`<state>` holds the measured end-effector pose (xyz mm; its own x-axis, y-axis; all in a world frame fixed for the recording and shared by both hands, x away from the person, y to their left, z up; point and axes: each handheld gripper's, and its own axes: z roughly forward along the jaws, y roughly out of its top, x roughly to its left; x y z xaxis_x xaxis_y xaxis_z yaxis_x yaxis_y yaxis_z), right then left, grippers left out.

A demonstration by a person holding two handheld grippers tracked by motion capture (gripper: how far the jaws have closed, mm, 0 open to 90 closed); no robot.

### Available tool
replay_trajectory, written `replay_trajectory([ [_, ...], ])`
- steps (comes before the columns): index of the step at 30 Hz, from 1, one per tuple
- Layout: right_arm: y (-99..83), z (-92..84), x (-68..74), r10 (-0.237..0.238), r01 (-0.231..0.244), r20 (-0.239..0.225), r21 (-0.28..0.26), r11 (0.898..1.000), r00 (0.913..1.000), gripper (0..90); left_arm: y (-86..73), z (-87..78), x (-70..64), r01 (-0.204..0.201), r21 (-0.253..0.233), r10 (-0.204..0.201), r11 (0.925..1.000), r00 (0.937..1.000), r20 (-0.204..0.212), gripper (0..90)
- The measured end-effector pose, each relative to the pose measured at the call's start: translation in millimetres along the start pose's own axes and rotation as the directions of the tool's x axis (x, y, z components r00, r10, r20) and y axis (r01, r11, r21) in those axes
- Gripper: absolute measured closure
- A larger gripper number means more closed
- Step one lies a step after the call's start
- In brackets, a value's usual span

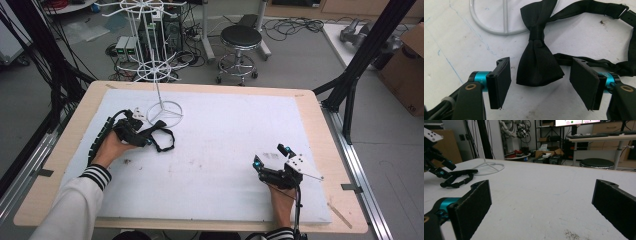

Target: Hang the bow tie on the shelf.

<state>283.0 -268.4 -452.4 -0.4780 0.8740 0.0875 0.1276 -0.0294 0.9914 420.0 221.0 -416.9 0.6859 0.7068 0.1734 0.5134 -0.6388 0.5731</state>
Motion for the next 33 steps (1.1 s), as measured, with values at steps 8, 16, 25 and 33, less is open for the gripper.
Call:
replay_trajectory([
  [8, 0.1, -0.2, -1.2, 0.009, -0.009, -0.002, -0.004, 1.000, 1.0000, 1.4, -0.8, 0.2, 1.5, 0.006, 0.012, -0.006, 0.9999, 1.0000, -0.003, 43.5],
  [16, 0.0, -0.3, -1.5, 0.012, -0.012, -0.004, -0.005, 1.000, 0.9999, 1.4, -1.1, 3.0, 0.5, -0.003, 0.039, 0.003, 0.9992, 1.0000, -0.001, 57.3],
  [25, 0.0, -0.6, -1.9, 0.015, -0.015, -0.007, -0.005, 1.000, 0.9999, 1.4, -0.8, 2.9, -0.5, 0.006, 0.049, -0.005, 0.9988, 0.9996, -0.027, 77.0],
  [33, 0.0, -0.6, -1.9, 0.015, -0.015, -0.007, -0.005, 1.000, 0.9999, 1.4, -1.2, 1.6, -1.9, 0.000, 0.056, 0.002, 0.9984, 0.9996, -0.029, 85.4],
])
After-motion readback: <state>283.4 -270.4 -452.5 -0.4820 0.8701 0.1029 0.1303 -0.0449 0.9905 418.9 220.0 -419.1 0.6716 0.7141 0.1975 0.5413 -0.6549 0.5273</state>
